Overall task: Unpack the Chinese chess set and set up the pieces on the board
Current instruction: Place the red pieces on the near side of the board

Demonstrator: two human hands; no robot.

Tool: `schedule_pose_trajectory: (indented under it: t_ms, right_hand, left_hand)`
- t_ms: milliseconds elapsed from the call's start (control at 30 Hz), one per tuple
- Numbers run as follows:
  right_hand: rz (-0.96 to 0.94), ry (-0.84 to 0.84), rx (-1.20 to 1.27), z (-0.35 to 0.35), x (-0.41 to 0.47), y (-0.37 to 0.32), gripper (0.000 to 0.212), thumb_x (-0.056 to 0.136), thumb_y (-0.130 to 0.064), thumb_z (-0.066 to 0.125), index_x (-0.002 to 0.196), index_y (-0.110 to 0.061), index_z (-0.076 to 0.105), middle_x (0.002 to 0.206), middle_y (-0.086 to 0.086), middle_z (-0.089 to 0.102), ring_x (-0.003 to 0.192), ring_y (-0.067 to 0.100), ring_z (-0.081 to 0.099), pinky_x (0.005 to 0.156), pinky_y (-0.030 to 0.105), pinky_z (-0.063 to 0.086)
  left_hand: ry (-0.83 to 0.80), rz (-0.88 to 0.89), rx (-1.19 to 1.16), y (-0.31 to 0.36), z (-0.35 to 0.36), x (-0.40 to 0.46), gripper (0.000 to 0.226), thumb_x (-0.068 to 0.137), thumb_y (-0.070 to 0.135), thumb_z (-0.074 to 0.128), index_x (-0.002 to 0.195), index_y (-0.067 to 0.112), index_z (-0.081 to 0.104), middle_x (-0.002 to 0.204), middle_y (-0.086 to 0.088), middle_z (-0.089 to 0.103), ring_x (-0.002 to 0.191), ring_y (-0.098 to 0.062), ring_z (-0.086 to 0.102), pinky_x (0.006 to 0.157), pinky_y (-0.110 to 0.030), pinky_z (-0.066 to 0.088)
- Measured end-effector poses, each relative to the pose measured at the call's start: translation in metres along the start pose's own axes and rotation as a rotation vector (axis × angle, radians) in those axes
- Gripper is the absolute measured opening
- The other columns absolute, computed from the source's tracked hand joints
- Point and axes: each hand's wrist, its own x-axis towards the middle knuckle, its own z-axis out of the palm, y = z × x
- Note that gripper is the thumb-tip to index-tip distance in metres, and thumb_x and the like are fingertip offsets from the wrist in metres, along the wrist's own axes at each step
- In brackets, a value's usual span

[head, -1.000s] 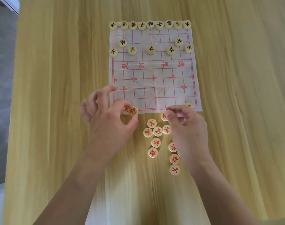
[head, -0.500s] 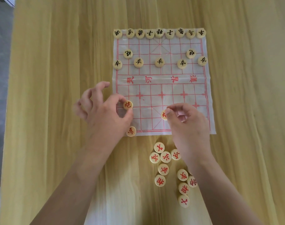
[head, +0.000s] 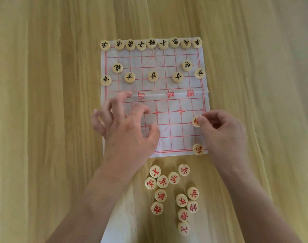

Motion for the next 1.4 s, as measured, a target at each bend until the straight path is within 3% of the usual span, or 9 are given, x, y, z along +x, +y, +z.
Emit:
schedule_pose_trajectory:
  t_ms: [200, 533, 833, 1133, 1400]
  right_hand:
    - [-0.092, 0.01, -0.116, 0.005, 0.003, 0.004, 0.008, 0.087, -0.034, 0.064, 0.083, -0.029, 0.068, 0.075, -0.017, 0.064, 0.078, 0.009, 0.061, 0.08, 0.043, 0.051]
    - [-0.124, 0.092, -0.101, -0.008, -0.002, 0.004, 0.01, 0.091, -0.035, 0.057, 0.091, -0.028, 0.064, 0.087, -0.014, 0.06, 0.085, 0.014, 0.058, 0.086, 0.046, 0.048]
    - [-0.153, 0.052, -0.114, -0.012, -0.041, 0.021, 0.019, 0.091, -0.033, 0.058, 0.108, -0.028, 0.062, 0.108, -0.014, 0.047, 0.099, 0.011, 0.052, 0.091, 0.041, 0.048]
    - [-0.162, 0.026, -0.146, -0.022, -0.091, 0.049, 0.018, 0.09, -0.029, 0.059, 0.107, -0.026, 0.062, 0.104, -0.015, 0.052, 0.094, 0.008, 0.053, 0.087, 0.038, 0.05]
    - [-0.131, -0.086, -0.21, -0.035, -0.122, 0.072, 0.013, 0.09, -0.029, 0.06, 0.101, -0.025, 0.064, 0.094, -0.016, 0.055, 0.085, 0.002, 0.054, 0.082, 0.025, 0.047]
  left_hand:
    - [-0.005, -0.01, 0.005, 0.004, 0.002, 0.002, 0.022, 0.079, 0.041, 0.062, 0.101, 0.035, 0.062, 0.143, 0.004, 0.036, 0.137, -0.024, 0.02, 0.113, -0.053, 0.011]
    - [0.023, 0.015, -0.013, 0.011, 0.0, -0.009, 0.017, 0.081, 0.036, 0.064, 0.098, 0.034, 0.062, 0.142, 0.004, 0.038, 0.136, -0.023, 0.022, 0.112, -0.052, 0.012]
    - [-0.059, 0.073, -0.015, 0.013, 0.002, -0.04, 0.019, 0.085, 0.037, 0.056, 0.104, 0.037, 0.062, 0.144, 0.006, 0.035, 0.137, -0.023, 0.02, 0.111, -0.04, 0.005]
    - [-0.084, 0.122, -0.013, 0.009, 0.003, -0.09, 0.015, 0.084, 0.033, 0.066, 0.099, 0.038, 0.063, 0.142, 0.007, 0.036, 0.135, -0.021, 0.02, 0.11, -0.043, 0.008]
    - [-0.12, 0.184, -0.02, 0.005, 0.009, -0.133, 0.015, 0.082, 0.036, 0.063, 0.096, 0.039, 0.067, 0.141, 0.007, 0.04, 0.133, -0.022, 0.021, 0.11, -0.05, 0.012]
